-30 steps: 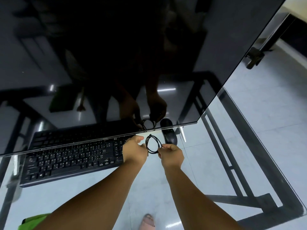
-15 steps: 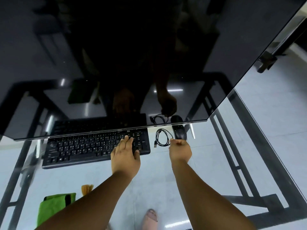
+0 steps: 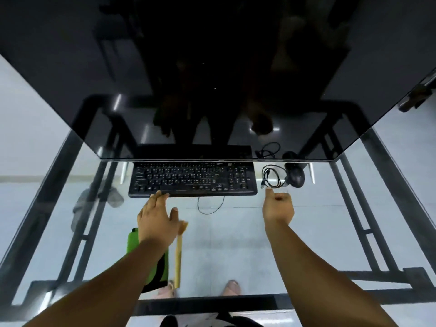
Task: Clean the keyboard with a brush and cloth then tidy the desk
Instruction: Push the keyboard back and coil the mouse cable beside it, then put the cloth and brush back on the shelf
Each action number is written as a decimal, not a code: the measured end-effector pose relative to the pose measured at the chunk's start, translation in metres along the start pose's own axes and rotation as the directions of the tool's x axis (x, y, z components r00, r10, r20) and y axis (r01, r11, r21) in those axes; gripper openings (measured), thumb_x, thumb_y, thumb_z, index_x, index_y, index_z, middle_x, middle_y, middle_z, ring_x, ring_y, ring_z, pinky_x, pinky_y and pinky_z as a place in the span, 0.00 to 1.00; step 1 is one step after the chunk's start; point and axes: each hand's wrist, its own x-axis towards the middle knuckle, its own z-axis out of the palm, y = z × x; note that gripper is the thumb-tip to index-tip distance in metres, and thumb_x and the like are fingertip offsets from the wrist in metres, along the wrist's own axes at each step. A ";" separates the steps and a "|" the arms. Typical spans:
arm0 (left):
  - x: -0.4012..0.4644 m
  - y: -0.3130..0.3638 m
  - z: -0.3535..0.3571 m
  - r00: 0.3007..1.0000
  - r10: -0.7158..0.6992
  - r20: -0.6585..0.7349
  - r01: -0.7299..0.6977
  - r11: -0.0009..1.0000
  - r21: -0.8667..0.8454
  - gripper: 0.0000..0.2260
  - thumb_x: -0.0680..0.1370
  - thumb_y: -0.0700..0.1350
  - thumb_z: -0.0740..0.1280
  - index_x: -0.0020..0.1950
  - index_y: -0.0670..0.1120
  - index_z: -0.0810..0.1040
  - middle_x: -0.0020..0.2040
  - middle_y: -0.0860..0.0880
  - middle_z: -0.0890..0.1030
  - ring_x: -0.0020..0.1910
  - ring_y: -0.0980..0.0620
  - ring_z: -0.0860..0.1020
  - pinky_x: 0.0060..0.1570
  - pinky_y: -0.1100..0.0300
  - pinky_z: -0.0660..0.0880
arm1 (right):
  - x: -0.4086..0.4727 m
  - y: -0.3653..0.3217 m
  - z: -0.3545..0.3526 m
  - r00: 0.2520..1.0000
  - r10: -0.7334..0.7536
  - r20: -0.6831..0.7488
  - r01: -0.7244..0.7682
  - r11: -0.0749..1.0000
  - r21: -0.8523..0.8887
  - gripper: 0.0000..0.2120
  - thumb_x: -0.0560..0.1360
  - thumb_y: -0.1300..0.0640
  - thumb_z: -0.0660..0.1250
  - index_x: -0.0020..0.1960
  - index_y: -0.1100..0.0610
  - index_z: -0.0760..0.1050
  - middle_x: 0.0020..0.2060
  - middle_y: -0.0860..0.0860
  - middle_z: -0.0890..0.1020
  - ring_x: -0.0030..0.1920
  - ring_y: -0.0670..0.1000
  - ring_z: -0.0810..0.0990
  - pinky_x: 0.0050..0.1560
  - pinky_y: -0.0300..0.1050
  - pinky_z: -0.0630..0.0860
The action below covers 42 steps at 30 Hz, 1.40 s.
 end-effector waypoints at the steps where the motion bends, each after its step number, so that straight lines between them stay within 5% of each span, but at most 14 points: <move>1: -0.003 -0.012 -0.006 1.000 -0.018 -0.001 0.018 1.000 -0.001 0.23 0.78 0.49 0.63 0.72 0.47 0.67 0.74 0.47 0.67 0.73 0.46 0.64 0.71 0.46 0.61 | -0.013 0.003 0.007 0.998 -0.012 0.054 0.013 1.000 -0.020 0.14 0.74 0.45 0.67 0.40 0.55 0.72 0.33 0.50 0.78 0.39 0.57 0.79 0.40 0.49 0.76; 4: -0.014 -0.043 -0.020 0.997 -0.081 -0.001 0.081 0.997 -0.013 0.22 0.77 0.49 0.64 0.71 0.46 0.69 0.71 0.47 0.70 0.71 0.44 0.66 0.69 0.45 0.62 | -0.055 0.019 0.033 0.962 0.011 0.272 0.021 0.994 -0.111 0.18 0.71 0.42 0.69 0.31 0.53 0.71 0.28 0.51 0.81 0.34 0.57 0.82 0.42 0.56 0.82; 10: -0.033 -0.097 -0.038 0.985 -0.169 0.033 0.170 0.985 -0.034 0.26 0.77 0.56 0.65 0.71 0.46 0.68 0.69 0.46 0.70 0.68 0.43 0.68 0.64 0.43 0.67 | -0.139 0.038 0.066 0.781 0.115 0.614 0.127 0.934 -0.335 0.18 0.70 0.46 0.74 0.32 0.58 0.73 0.28 0.55 0.83 0.27 0.51 0.81 0.37 0.48 0.82; 15: -0.039 -0.118 -0.040 0.967 -0.203 0.155 0.223 0.967 -0.123 0.31 0.72 0.60 0.70 0.68 0.44 0.69 0.64 0.45 0.71 0.59 0.45 0.76 0.55 0.51 0.73 | -0.159 0.042 0.077 0.754 0.099 0.649 0.256 0.866 -0.429 0.17 0.65 0.45 0.78 0.33 0.58 0.76 0.30 0.54 0.84 0.29 0.50 0.82 0.38 0.46 0.82; 22: -0.040 -0.112 -0.042 0.912 -0.253 0.323 0.285 0.957 -0.053 0.21 0.71 0.59 0.73 0.52 0.45 0.72 0.44 0.50 0.77 0.46 0.49 0.75 0.41 0.59 0.69 | -0.161 0.042 0.082 0.747 0.122 0.653 0.303 0.812 -0.498 0.13 0.65 0.53 0.77 0.36 0.62 0.79 0.32 0.56 0.85 0.30 0.51 0.83 0.41 0.49 0.84; 26: -0.035 -0.106 -0.043 0.918 -0.237 0.317 0.287 0.950 -0.121 0.14 0.72 0.50 0.72 0.39 0.47 0.67 0.37 0.51 0.74 0.42 0.48 0.75 0.31 0.60 0.65 | -0.160 0.037 0.082 0.725 0.087 0.683 0.293 0.858 -0.421 0.12 0.67 0.54 0.74 0.39 0.64 0.80 0.32 0.56 0.85 0.31 0.50 0.83 0.40 0.48 0.83; 30: -0.027 -0.093 -0.045 0.918 -0.205 0.339 0.315 0.897 -0.309 0.11 0.74 0.44 0.70 0.42 0.47 0.66 0.38 0.49 0.73 0.36 0.52 0.71 0.31 0.60 0.66 | -0.155 0.022 0.081 0.727 -0.023 0.686 0.297 0.912 -0.285 0.09 0.69 0.56 0.73 0.39 0.61 0.78 0.32 0.55 0.85 0.32 0.50 0.84 0.40 0.48 0.84; 34: -0.016 -0.080 -0.062 0.935 -0.153 0.319 0.299 0.824 -0.481 0.11 0.74 0.45 0.73 0.45 0.49 0.70 0.43 0.48 0.78 0.43 0.48 0.76 0.38 0.58 0.70 | -0.149 -0.005 0.082 0.722 -0.158 0.673 0.313 0.943 -0.115 0.08 0.71 0.59 0.73 0.38 0.59 0.76 0.35 0.56 0.85 0.31 0.49 0.83 0.32 0.39 0.78; 42: 0.008 -0.044 -0.142 0.992 -0.093 0.081 0.122 0.654 -0.747 0.12 0.73 0.44 0.75 0.45 0.48 0.72 0.42 0.45 0.83 0.42 0.47 0.80 0.41 0.57 0.74 | -0.150 -0.086 0.078 0.653 -0.482 0.584 0.478 0.860 0.176 0.07 0.72 0.54 0.75 0.41 0.56 0.79 0.33 0.54 0.83 0.31 0.46 0.82 0.33 0.42 0.79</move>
